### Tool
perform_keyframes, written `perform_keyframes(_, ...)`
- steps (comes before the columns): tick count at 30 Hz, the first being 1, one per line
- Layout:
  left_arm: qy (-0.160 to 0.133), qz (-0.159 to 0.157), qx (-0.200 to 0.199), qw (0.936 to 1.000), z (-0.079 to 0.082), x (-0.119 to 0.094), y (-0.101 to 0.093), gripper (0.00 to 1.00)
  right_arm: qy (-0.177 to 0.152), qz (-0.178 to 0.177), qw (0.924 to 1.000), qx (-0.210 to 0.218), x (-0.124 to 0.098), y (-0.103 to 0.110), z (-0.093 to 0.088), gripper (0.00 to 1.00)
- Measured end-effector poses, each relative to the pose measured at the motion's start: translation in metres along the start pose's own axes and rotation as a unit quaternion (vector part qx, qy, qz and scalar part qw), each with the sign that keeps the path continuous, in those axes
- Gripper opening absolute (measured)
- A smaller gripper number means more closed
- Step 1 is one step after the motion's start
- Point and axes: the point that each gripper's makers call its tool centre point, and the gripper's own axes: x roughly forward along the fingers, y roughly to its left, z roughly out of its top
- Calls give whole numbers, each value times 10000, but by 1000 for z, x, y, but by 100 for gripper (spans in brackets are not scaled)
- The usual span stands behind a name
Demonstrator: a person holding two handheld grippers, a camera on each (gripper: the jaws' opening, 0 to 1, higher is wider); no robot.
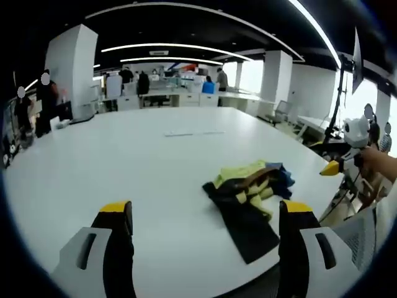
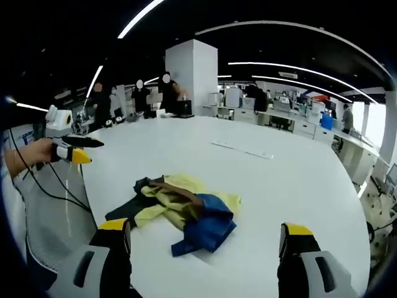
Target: Fold the garment on the visible template until the final outline fits inside the template.
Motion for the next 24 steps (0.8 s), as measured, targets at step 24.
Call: perform_keyframes(24,3,54,-38,10000,-5,-5,4,93,-42,73,10000,25,2,3,-2,99)
